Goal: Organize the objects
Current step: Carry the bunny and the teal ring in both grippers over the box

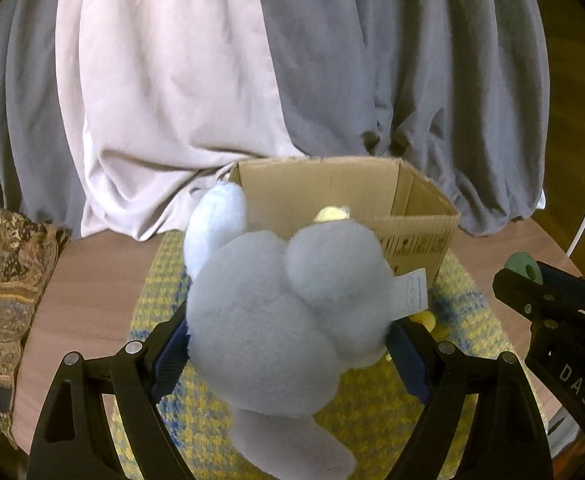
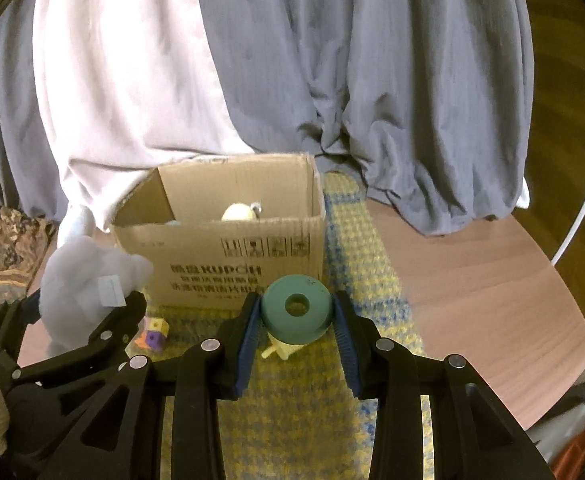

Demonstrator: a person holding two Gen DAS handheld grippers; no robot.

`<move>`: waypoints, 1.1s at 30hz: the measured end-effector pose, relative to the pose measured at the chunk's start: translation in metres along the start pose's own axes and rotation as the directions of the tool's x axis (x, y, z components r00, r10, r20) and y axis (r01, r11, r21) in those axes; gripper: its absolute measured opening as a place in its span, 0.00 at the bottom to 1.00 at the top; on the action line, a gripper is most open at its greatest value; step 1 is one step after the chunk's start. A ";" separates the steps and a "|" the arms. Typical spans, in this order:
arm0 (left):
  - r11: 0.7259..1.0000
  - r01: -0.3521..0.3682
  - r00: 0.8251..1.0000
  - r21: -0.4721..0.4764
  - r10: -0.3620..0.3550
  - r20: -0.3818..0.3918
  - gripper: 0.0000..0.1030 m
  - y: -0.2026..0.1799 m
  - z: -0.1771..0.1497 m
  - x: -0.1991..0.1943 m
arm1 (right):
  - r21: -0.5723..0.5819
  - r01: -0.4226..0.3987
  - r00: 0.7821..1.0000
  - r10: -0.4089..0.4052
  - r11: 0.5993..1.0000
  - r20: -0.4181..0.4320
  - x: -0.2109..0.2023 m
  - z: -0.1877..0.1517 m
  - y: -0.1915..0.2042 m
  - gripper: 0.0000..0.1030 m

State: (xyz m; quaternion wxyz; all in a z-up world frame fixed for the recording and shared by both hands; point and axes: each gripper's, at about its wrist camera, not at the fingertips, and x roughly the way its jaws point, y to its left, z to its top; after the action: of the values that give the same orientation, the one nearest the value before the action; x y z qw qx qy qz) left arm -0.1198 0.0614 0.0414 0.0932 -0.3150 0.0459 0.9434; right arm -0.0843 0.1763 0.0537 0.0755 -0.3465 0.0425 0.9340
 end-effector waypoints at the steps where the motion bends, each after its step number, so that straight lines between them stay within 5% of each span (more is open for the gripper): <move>1: 1.000 0.001 1.000 0.000 -0.001 0.004 0.85 0.000 0.003 -0.001 | -0.001 0.000 1.000 0.000 1.000 0.003 -0.001 0.002 0.000 0.35; 33: 1.000 0.028 0.998 0.006 -0.028 0.064 0.85 0.007 0.092 0.019 | -0.055 0.018 0.997 -0.014 0.998 0.079 -0.002 0.096 0.012 0.35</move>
State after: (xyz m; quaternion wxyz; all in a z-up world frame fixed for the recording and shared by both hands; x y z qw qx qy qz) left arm -0.1901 0.0705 0.1033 0.1086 -0.2851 0.0411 0.9514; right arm -0.1463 0.1771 0.1275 0.0750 -0.3117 0.0107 0.9471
